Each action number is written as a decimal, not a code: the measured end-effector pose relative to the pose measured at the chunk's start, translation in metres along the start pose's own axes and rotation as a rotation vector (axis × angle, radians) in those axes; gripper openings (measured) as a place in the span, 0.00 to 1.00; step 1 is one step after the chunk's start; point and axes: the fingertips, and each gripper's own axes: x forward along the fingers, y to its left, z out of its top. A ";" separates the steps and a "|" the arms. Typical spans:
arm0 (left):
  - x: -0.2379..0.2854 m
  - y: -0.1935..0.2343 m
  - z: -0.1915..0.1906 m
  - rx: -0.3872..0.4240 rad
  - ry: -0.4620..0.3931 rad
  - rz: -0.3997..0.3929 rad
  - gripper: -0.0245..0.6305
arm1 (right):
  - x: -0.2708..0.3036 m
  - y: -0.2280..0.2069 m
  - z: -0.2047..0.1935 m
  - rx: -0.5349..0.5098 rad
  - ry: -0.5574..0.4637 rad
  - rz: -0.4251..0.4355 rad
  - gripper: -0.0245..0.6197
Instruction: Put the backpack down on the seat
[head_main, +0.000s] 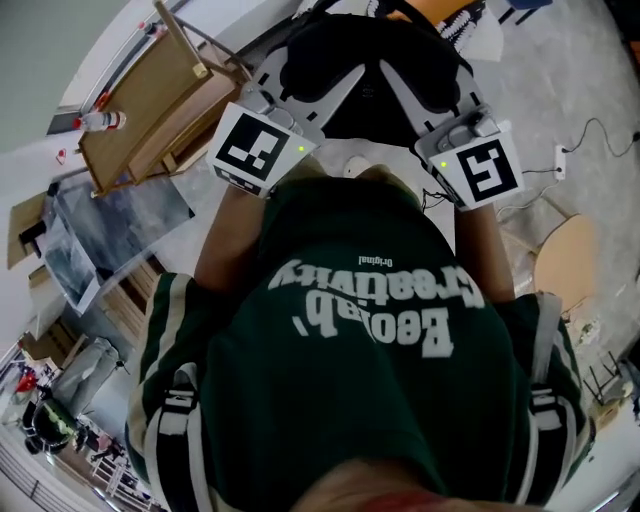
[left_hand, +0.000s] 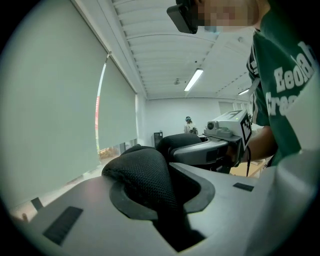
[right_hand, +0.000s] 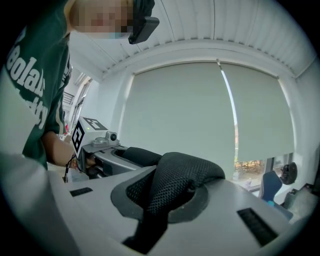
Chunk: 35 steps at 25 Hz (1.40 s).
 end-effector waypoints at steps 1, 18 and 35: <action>0.015 0.000 0.000 0.001 0.002 -0.023 0.20 | -0.003 -0.014 -0.003 0.004 -0.001 -0.024 0.14; 0.241 0.049 -0.029 -0.048 0.034 -0.435 0.20 | -0.001 -0.227 -0.087 0.177 0.141 -0.421 0.14; 0.430 0.092 -0.158 -0.187 0.260 -0.456 0.20 | 0.016 -0.387 -0.268 0.367 0.266 -0.391 0.14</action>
